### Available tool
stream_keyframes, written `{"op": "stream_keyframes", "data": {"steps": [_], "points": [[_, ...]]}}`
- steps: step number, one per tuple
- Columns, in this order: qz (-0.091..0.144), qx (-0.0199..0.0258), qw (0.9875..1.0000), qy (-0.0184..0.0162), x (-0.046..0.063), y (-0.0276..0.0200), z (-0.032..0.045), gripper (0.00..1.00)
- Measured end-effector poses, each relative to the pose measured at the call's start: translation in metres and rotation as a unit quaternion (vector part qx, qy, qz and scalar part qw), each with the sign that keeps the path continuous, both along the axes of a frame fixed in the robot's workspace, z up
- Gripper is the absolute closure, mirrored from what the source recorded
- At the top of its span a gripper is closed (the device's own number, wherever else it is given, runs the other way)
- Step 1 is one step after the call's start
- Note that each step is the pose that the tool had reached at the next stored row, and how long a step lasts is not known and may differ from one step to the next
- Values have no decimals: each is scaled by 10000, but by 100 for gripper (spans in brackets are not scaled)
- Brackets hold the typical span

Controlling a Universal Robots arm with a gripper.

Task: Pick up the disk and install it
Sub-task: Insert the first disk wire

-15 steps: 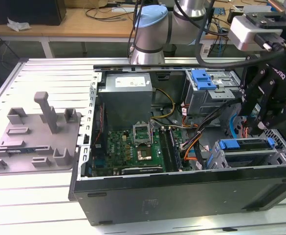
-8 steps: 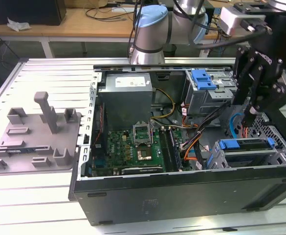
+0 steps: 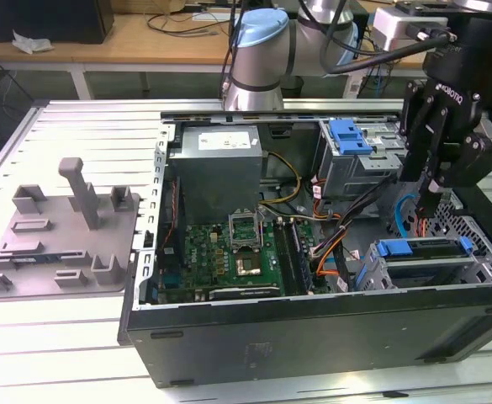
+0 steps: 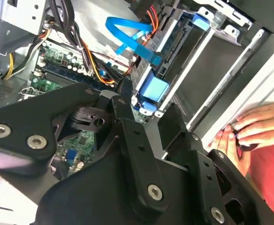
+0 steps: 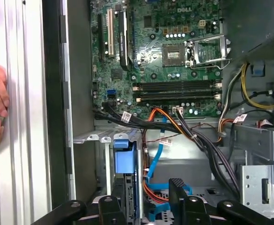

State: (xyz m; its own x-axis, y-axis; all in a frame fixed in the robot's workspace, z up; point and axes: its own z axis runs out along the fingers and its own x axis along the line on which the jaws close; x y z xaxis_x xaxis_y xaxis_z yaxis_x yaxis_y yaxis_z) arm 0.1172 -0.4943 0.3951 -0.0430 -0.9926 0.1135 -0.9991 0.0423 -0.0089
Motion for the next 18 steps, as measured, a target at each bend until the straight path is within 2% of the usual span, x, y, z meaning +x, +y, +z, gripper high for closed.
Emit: {"op": "stream_keyframes", "data": {"steps": [5,7,11,12,13,14,16,18], "points": [[-309,-41,9995,17,4,0,-3,50],[-366,-120,9993,27,7,1,-6,50],[-418,-332,9986,59,17,1,-10,50],[-427,-414,9982,90,19,5,-13,50],[-431,-472,9979,124,21,15,-15,50],[-431,-500,9977,147,24,26,-15,50],[-429,-590,9971,238,38,97,-20,50],[-428,-630,9967,281,45,155,-23,50]]}}
